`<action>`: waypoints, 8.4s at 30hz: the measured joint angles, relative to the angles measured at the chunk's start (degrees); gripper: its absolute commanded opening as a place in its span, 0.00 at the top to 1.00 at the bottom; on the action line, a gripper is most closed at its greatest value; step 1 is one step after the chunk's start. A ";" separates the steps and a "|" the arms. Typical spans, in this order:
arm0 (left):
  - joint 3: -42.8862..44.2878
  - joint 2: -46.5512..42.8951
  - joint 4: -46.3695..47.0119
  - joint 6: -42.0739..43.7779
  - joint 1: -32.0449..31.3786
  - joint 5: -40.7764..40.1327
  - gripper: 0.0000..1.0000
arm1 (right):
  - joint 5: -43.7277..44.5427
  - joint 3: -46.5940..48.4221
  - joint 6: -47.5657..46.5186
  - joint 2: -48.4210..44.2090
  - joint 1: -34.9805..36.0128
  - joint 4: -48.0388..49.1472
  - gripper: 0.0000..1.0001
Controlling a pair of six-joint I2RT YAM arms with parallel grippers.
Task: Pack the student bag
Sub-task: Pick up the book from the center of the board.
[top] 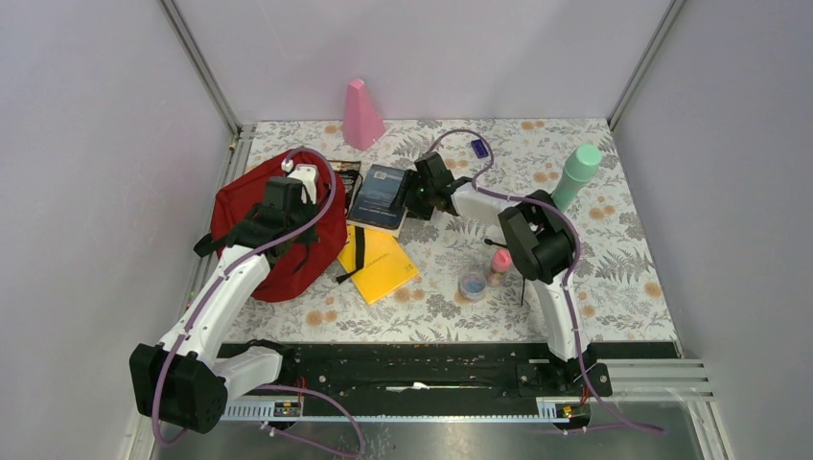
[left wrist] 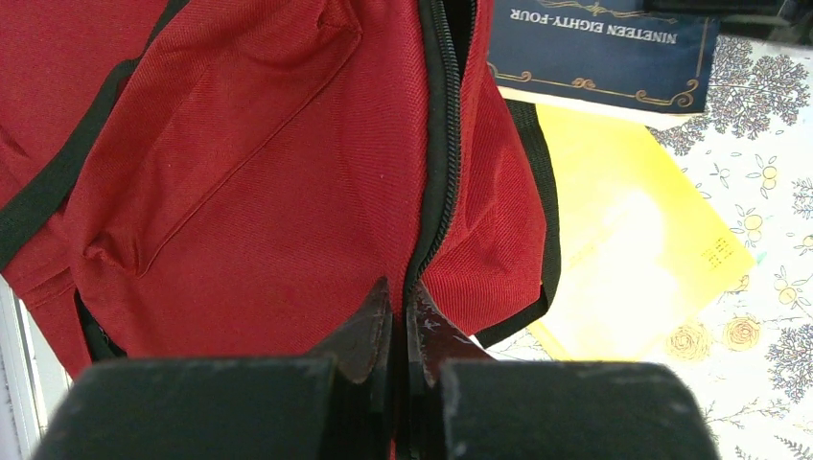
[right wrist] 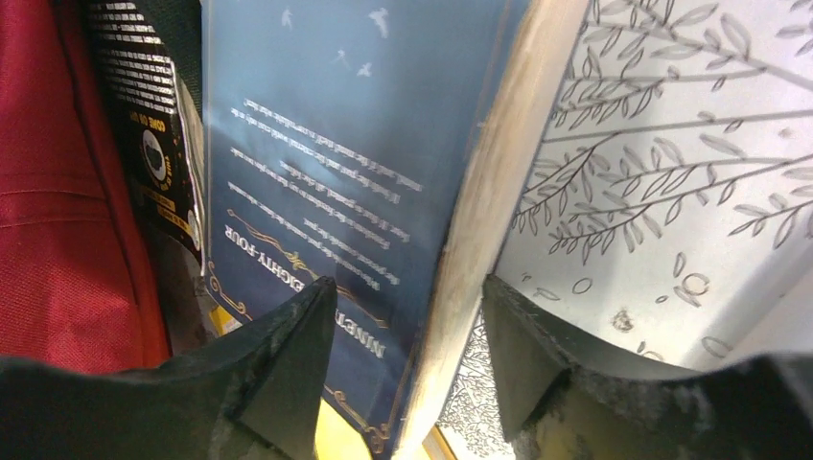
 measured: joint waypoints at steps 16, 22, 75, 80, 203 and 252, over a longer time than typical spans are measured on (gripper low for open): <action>-0.11 -0.04 0.11 -0.09 0.00 0.70 1.00 | 6.49 -8.57 4.92 -4.59 2.64 12.07 1.00; -0.22 -0.26 0.20 -0.11 0.00 0.46 1.00 | 7.17 -9.27 3.76 -7.08 2.97 14.67 1.00; -1.14 -1.14 0.90 -0.17 0.00 0.87 1.00 | 7.02 -6.93 11.76 -0.17 5.22 21.90 0.65; -1.16 -1.14 0.90 -0.20 0.00 0.87 1.00 | 10.05 -6.23 13.05 -0.17 6.32 19.74 0.63; -14.97 -14.40 34.32 -32.17 13.33 42.03 1.00 | 4.87 -34.34 -4.81 -39.23 9.86 25.22 0.03; -6.93 -24.81 61.59 -60.54 13.81 47.04 1.00 | -14.27 -23.56 9.14 -37.05 10.49 60.30 0.25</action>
